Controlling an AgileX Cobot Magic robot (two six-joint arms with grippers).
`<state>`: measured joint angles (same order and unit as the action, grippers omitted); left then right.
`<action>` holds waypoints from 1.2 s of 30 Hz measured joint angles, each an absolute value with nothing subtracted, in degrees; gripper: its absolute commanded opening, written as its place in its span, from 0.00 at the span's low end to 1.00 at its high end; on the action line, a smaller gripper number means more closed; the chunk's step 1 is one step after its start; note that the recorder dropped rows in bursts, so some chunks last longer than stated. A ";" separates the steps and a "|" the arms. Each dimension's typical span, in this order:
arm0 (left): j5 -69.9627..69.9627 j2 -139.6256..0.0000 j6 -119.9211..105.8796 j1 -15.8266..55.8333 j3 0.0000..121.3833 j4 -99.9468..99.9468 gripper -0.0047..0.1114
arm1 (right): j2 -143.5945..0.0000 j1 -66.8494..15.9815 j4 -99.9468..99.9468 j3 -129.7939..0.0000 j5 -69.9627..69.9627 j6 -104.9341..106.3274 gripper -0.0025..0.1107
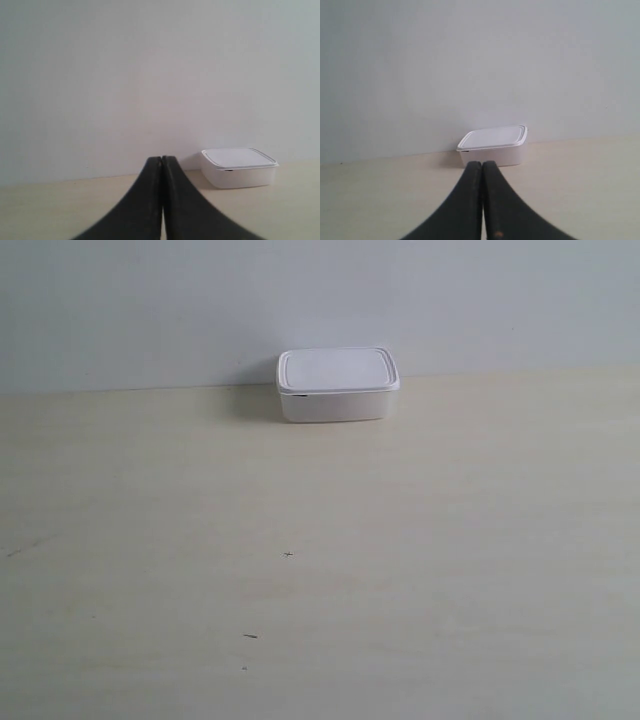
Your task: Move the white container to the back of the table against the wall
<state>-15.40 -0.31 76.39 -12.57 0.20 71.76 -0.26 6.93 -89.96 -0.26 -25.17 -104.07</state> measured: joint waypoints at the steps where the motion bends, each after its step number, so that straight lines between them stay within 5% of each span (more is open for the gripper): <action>1: -15.40 -0.31 76.39 -12.60 0.20 71.76 0.04 | -0.26 7.05 -89.96 -0.26 -25.17 -104.07 0.02; 30: -15.40 -0.31 77.10 -13.08 0.20 71.61 0.04 | -0.26 7.05 -89.96 -0.26 -25.17 -104.07 0.02; 36: -15.21 -0.31 68.63 -13.08 1.12 40.53 0.04 | -0.26 7.05 -89.96 -0.26 -25.17 -104.07 0.02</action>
<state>-15.21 -0.31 68.63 -13.08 1.12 40.53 -0.26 7.05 -89.96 -0.26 -25.17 -104.07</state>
